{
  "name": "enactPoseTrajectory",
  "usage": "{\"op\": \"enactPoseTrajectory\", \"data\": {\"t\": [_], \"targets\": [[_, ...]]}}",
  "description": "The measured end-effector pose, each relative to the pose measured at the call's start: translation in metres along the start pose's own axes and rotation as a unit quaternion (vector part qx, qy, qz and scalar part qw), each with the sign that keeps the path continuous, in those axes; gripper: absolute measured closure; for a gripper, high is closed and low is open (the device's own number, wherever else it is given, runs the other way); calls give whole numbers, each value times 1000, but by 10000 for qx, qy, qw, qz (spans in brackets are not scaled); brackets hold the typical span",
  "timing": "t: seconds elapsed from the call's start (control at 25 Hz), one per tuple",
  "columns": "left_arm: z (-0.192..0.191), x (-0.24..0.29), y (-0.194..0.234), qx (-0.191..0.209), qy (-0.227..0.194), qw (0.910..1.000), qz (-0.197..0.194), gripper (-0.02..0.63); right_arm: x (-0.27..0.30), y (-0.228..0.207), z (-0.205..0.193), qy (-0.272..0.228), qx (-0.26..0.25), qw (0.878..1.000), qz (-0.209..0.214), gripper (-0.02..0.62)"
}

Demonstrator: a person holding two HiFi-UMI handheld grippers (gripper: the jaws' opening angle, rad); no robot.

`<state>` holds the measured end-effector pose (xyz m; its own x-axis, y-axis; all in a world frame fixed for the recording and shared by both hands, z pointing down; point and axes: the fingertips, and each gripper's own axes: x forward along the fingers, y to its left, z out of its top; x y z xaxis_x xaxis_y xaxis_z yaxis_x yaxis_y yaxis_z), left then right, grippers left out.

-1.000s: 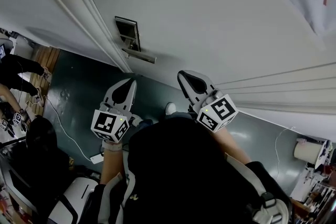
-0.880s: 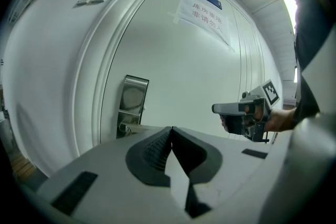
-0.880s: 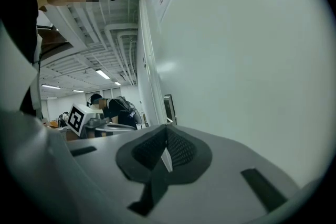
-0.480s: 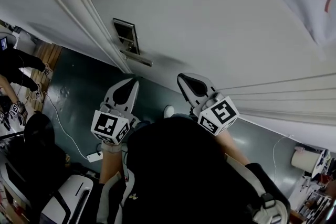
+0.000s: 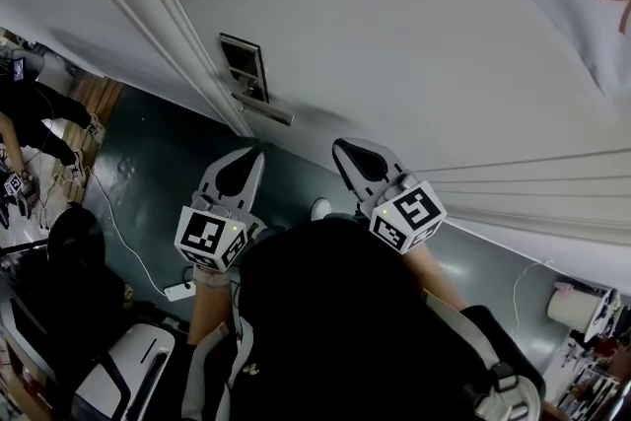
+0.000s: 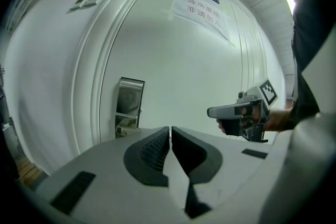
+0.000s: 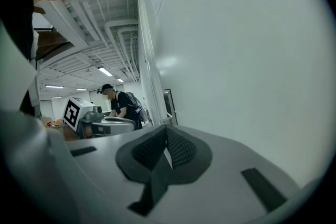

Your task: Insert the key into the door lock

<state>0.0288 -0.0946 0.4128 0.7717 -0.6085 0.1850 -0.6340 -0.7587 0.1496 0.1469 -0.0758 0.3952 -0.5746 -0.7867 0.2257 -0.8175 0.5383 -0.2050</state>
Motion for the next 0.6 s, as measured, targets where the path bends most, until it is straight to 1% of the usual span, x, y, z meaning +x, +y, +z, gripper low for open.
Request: {"op": "enactPoseTrajectory", "data": {"t": [0.32,0.6], "targets": [[-6,-8,12,-74,49,9999,117,597,8,8,-5,43,96,9999,3,580],[-6,-14,26,-57,41,9998,178,598,21,14,-7,39,165,9999,22,580]]}}
